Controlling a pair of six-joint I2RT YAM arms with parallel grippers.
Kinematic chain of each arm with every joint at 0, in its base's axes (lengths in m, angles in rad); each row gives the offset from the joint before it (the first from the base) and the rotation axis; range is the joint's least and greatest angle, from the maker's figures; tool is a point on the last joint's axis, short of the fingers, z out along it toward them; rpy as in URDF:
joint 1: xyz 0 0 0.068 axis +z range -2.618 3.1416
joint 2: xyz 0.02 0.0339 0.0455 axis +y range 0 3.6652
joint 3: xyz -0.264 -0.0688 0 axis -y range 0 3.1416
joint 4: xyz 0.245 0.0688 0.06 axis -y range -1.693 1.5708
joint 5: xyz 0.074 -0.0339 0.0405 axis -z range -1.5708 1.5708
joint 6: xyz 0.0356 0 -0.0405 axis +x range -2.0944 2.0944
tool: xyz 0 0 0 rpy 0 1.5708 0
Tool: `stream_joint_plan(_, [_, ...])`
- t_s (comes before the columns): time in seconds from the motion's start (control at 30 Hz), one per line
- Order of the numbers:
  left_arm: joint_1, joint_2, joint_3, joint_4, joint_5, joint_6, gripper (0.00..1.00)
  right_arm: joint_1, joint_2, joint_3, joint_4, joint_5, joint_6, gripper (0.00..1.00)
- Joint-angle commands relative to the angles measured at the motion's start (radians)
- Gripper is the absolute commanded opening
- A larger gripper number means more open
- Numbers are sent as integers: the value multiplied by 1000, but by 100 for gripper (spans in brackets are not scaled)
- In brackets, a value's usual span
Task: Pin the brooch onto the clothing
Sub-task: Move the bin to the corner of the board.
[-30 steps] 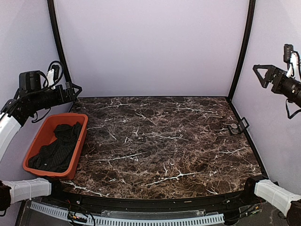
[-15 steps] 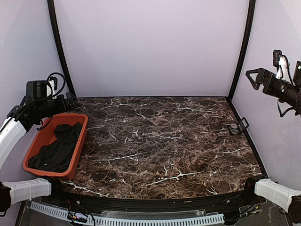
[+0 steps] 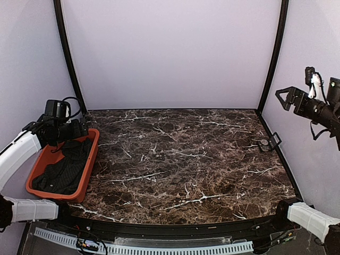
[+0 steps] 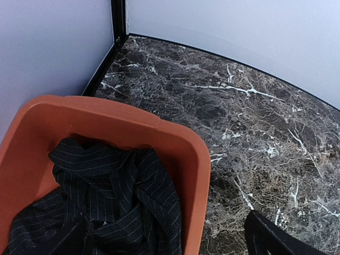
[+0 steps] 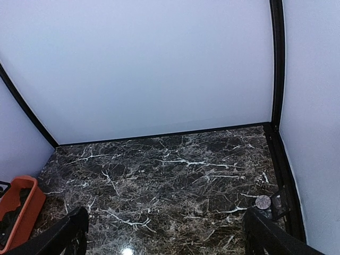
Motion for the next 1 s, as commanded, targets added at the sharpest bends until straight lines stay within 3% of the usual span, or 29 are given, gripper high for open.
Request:
stream_joint_plan(0.0, [0, 42, -24, -10, -40, -29, 99, 3, -41, -43, 40, -6, 30, 99])
stream_joint_plan(0.17, [12, 72, -33, -14, -37, -43, 99, 2, -40, -79, 62, -33, 58, 99])
stream_joint_plan(0.47, [15, 157, -54, -23, 119, -27, 94, 3, -54, -112, 76, -46, 90, 99])
stream_joint_plan(0.97, [-32, 154, -116, -8, 238, 12, 71, 3, -54, -185, 119, -66, 102, 99])
